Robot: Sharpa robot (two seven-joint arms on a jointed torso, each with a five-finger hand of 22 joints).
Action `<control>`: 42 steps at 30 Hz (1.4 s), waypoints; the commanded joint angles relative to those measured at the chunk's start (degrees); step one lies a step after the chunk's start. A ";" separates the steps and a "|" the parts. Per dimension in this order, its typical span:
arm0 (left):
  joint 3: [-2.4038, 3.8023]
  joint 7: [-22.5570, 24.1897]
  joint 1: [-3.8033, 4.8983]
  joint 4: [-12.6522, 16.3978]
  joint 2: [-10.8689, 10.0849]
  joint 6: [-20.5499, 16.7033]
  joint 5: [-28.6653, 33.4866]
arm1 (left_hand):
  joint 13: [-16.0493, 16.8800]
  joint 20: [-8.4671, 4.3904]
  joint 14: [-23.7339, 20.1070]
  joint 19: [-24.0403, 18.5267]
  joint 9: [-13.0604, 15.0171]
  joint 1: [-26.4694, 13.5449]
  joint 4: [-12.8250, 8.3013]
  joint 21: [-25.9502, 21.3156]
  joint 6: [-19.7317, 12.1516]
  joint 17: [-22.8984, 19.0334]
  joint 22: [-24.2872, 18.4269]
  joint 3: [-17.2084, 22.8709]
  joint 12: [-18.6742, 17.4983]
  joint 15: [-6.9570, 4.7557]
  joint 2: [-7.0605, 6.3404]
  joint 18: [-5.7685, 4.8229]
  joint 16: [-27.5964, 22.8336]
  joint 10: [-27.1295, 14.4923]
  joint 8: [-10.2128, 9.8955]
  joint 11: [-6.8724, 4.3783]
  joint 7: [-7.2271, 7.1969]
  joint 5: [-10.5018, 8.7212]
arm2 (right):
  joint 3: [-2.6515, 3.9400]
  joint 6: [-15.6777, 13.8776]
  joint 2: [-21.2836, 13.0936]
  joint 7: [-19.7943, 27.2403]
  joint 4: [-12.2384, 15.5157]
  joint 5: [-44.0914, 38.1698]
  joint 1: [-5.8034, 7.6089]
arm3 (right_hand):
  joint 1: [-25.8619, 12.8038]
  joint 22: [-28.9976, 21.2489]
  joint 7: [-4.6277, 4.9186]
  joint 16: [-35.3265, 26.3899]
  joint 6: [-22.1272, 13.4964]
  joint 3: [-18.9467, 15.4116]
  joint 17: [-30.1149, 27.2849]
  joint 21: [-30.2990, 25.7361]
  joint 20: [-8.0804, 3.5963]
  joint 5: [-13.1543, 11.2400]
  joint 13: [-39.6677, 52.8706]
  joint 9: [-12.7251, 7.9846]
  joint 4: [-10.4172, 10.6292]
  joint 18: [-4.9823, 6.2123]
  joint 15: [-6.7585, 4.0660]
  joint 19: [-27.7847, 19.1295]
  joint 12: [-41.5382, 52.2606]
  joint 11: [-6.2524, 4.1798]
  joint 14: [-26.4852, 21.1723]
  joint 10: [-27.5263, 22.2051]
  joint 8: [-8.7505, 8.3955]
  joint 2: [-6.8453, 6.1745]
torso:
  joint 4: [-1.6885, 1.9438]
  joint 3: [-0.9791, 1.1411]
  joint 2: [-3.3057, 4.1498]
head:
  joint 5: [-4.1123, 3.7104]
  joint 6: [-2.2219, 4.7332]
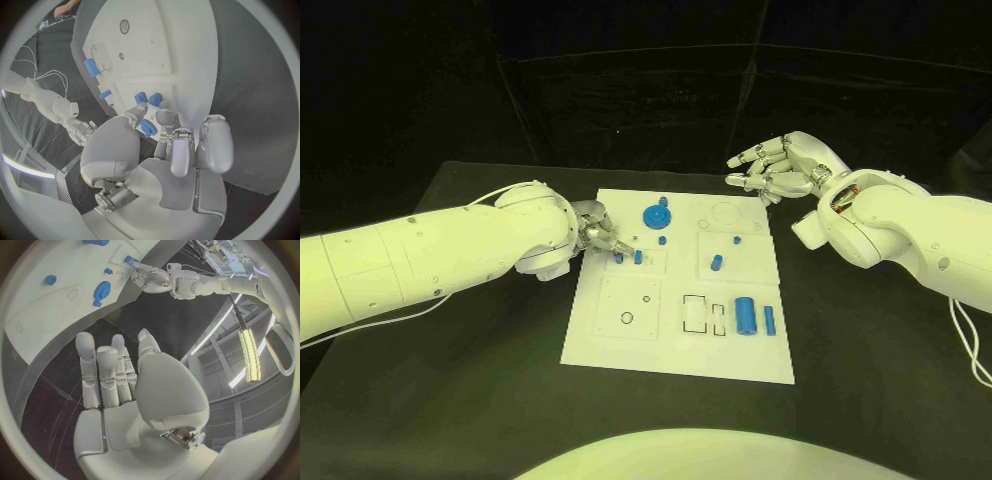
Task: Assemble the parts on the task board
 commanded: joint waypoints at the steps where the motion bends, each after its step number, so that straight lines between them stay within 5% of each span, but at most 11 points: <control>1: 0.04 0.64 0.07 0.12 -0.03 1.41 0.82 | -0.05 -0.18 5.95 1.16 -0.07 0.63 -0.14 -0.18 -0.38 15.09 0.04 -0.31 -0.17 -0.12 0.15 0.06 0.36 -0.54 -0.34 0.02 0.15 0.25 | 0.03 0.37 0.07 0.32 0.04 0.16 0.11 | -0.10 -0.09 -0.10 -0.20 -0.43 -0.33 -0.08 -0.18 0.03 0.22 -0.06 0.06 0.05 1.17 -0.04 0.06 0.05 0.02 -0.20 -0.58 0.29 0.39 | 0.00 0.01 0.00 | 0.02 0.00; 16: 0.04 -0.21 0.07 0.12 -0.04 3.08 0.84 | -0.07 -0.12 5.95 1.18 -0.23 0.74 0.01 -0.14 -0.24 15.09 0.16 -1.53 -0.10 -0.07 -0.30 0.04 0.36 -0.56 -0.36 0.07 0.18 0.26 | 0.03 0.40 0.12 0.32 -0.03 0.16 0.10 | -0.06 -0.09 -0.11 -0.17 -0.44 -0.35 -0.02 -0.20 0.03 0.26 -0.10 0.06 0.06 1.17 -0.03 0.07 0.06 0.02 -0.20 -0.59 0.32 0.43 | 0.02 -0.01 0.01 | 0.07 -0.11; 25: 0.03 -0.29 0.07 0.22 0.07 3.41 0.84 | -0.18 -0.10 5.95 1.14 -0.50 4.03 -1.20 -0.28 -0.12 15.09 0.12 -1.64 -0.06 -0.10 1.18 0.08 0.36 -0.61 -0.39 0.02 0.10 0.27 | 0.03 0.41 0.16 0.33 -0.10 0.16 0.10 | -0.06 -0.09 -0.11 -0.17 -0.44 -0.35 -0.02 -0.20 0.03 0.26 -0.10 0.06 0.06 1.17 -0.03 0.07 0.06 0.02 -0.20 -0.59 0.32 0.43 | 0.01 -0.02 0.01 | 0.07 -0.14; 32: 0.03 0.91 0.07 0.24 0.15 1.86 1.42 | -0.82 -0.45 5.95 1.09 -1.38 12.53 -6.06 -0.50 -1.68 15.09 -0.01 5.69 -0.81 -0.48 5.43 0.14 0.36 -1.34 -1.68 -0.33 -0.16 0.32 | 0.03 0.43 0.21 0.34 -0.13 0.16 0.10 | -0.01 -0.04 -0.11 -0.19 -0.45 -0.36 -0.02 -0.19 0.04 0.31 -0.14 0.07 0.05 1.16 -0.03 0.10 0.08 0.01 -0.21 -0.60 0.36 0.49 | 0.02 -0.01 0.02 | 0.06 -0.14; 42: 0.03 3.41 0.07 0.23 0.22 -0.40 3.45 | -1.56 -0.07 5.95 1.05 -1.71 11.28 -7.54 -0.73 -1.95 15.09 -0.04 14.60 -1.28 0.02 5.46 0.15 0.36 -1.18 -1.37 0.16 0.45 0.35 | 0.03 0.74 0.30 0.10 -0.29 0.16 0.10 | 0.02 -0.03 -0.11 -0.20 -0.46 -0.36 -0.02 -0.19 0.04 0.35 -0.17 0.07 0.07 1.15 -0.03 0.12 0.10 0.01 -0.22 -0.60 0.39 0.56 | 0.03 0.00 -0.01 | 0.01 -0.19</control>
